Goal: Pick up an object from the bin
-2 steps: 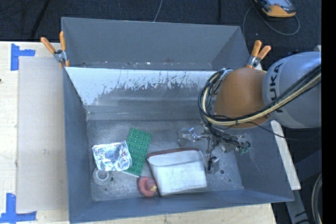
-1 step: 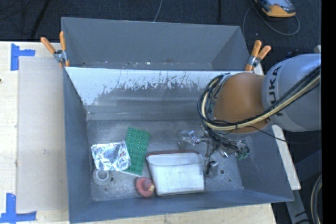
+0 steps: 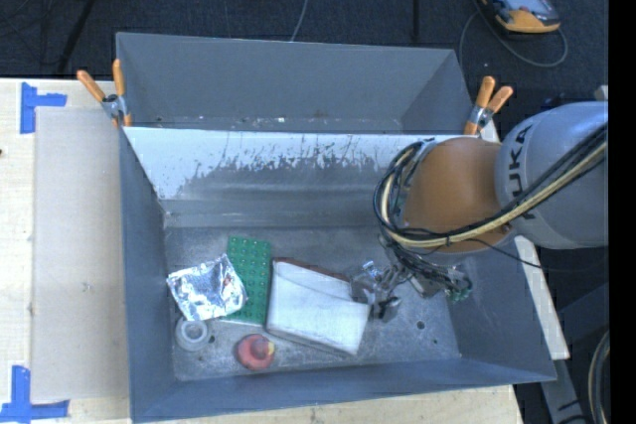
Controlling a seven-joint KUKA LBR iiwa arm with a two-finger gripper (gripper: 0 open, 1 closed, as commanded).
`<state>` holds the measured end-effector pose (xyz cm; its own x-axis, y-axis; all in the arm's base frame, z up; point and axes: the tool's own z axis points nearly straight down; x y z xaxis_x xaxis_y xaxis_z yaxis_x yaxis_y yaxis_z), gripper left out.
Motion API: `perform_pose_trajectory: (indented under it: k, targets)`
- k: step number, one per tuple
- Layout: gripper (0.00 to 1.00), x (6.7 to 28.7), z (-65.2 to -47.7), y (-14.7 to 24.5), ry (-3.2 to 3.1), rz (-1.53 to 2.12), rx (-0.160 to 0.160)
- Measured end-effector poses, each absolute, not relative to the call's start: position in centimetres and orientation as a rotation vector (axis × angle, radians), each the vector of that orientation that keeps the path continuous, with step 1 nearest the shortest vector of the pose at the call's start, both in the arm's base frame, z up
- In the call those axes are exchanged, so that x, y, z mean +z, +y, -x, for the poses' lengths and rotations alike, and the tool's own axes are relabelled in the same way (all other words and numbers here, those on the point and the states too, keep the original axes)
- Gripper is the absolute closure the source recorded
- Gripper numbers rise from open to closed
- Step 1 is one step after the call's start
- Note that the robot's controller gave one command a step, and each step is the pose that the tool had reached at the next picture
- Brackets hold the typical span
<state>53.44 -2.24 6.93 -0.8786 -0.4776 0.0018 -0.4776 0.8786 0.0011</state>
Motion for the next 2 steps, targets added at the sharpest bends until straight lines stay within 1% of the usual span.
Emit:
perform_pose_trajectory:
  k: [1, 2]
  targets:
    - [1.00, 19.6, -53.8, -2.8, -3.003, -0.946, 0.003]
    - [1.00, 31.7, -50.7, -1.0, -2.982, -1.011, 0.003]
